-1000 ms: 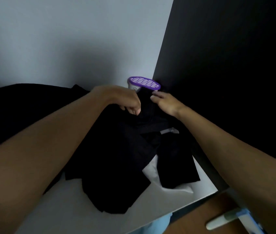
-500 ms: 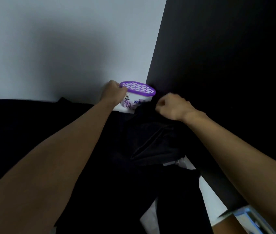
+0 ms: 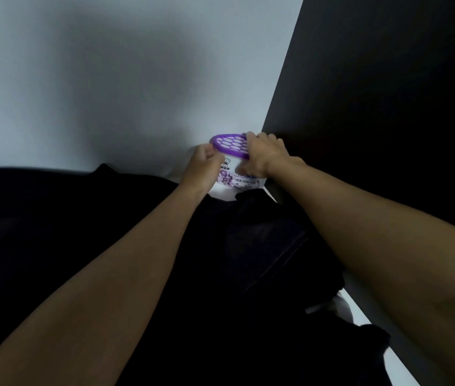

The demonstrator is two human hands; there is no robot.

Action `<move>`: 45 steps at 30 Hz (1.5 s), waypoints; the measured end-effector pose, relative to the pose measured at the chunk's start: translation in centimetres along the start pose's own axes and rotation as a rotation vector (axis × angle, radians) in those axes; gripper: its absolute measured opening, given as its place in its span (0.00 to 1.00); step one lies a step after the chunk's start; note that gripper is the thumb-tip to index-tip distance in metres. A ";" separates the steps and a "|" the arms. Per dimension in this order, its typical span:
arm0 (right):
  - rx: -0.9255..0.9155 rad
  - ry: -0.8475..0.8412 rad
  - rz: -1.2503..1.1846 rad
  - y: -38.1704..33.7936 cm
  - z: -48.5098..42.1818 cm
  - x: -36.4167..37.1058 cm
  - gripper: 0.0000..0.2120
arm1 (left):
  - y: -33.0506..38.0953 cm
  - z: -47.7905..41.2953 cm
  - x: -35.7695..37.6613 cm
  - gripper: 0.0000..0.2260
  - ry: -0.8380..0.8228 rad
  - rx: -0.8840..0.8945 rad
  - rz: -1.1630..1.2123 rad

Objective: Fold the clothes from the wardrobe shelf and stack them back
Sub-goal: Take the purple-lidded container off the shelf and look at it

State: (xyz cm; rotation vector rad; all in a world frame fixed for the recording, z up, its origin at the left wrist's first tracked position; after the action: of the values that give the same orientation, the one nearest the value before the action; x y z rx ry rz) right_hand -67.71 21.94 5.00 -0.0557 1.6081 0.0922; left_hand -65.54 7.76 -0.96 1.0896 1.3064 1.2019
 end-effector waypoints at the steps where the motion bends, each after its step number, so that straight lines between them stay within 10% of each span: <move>1: 0.000 0.030 0.013 0.1 -0.3 0.4 0.43 | -0.2 -0.1 -0.1 0.12 0.013 -0.001 0.008; 13: -0.050 0.111 -0.377 -0.6 1.7 -4.0 0.44 | 3.8 2.7 -2.6 0.17 -0.022 -0.062 0.098; 29: -0.573 0.139 -0.664 -7.9 17.4 -13.8 0.39 | 13.1 21.5 -11.8 0.16 0.226 -0.222 0.254; 36: -0.569 -0.292 -1.181 -8.1 26.0 -12.1 0.24 | 11.5 32.5 -12.7 0.17 0.516 -0.194 0.360; 45: -0.498 -0.910 -1.474 -9.0 37.1 -3.4 0.29 | 5.9 47.9 -10.3 0.20 0.789 -0.187 0.365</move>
State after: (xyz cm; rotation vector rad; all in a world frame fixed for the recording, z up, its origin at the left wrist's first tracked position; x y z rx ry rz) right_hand -29.79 16.41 6.76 -1.3418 0.3248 -0.5551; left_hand -17.04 2.14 6.24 0.7469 1.5541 2.1224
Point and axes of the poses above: each hand's wrist, its own z-axis away from the middle knuckle, its own x-axis out of the palm, y = z × x, the point moved 3 cm from there along -z, towards the middle knuckle, and after that the axes turned 1 degree about -x, right-handed, at the moved point
